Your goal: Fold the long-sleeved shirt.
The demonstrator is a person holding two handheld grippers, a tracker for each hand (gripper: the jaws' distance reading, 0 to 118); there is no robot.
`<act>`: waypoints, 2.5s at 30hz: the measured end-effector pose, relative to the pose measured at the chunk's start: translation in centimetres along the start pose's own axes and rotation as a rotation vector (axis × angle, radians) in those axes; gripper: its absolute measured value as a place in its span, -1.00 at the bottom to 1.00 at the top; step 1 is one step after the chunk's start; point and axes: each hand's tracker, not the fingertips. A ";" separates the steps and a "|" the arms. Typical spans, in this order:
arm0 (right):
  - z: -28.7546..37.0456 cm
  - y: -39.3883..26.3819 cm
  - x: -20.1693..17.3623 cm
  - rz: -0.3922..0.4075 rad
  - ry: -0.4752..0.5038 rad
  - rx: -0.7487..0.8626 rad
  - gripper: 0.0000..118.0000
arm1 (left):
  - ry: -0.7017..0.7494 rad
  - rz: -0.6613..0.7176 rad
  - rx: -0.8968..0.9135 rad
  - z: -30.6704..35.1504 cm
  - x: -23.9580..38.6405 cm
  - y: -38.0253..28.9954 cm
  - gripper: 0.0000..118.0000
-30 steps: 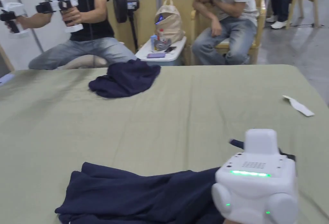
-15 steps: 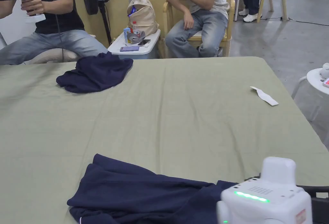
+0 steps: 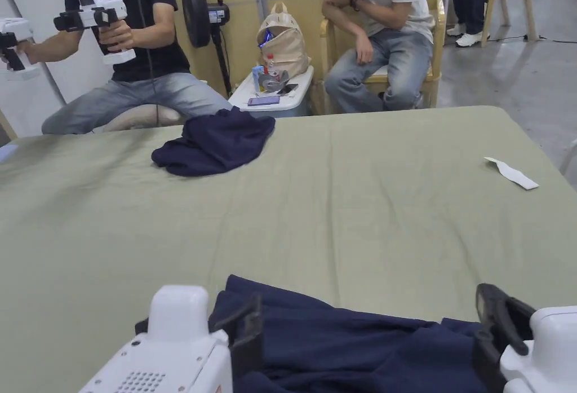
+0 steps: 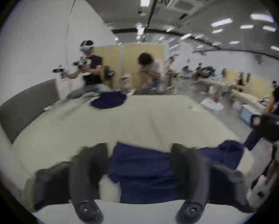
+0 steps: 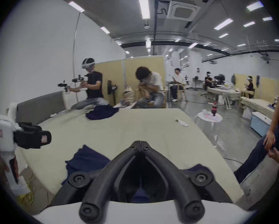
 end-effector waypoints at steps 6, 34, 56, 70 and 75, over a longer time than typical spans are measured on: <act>-2.0 -2.4 -3.2 0.069 0.043 -0.101 -0.98 | 0.063 0.043 -0.097 -1.2 -0.7 -5.1 -1.00; -8.6 -7.4 3.5 0.019 -0.084 -0.321 -0.98 | -0.092 0.416 -0.395 -28.7 -8.3 -6.2 -0.89; 0.3 -3.4 12.0 0.015 -0.260 -0.162 -0.26 | -0.092 0.292 -0.023 -1.1 -4.6 1.8 -0.89; -23.4 -9.8 14.4 0.049 0.058 -0.717 0.09 | -0.052 0.277 -0.101 -6.0 -7.0 -0.8 -0.89; -23.3 -11.9 15.4 -0.038 0.094 -0.723 -0.22 | -0.053 0.227 -0.133 -6.5 -6.3 -0.9 -0.89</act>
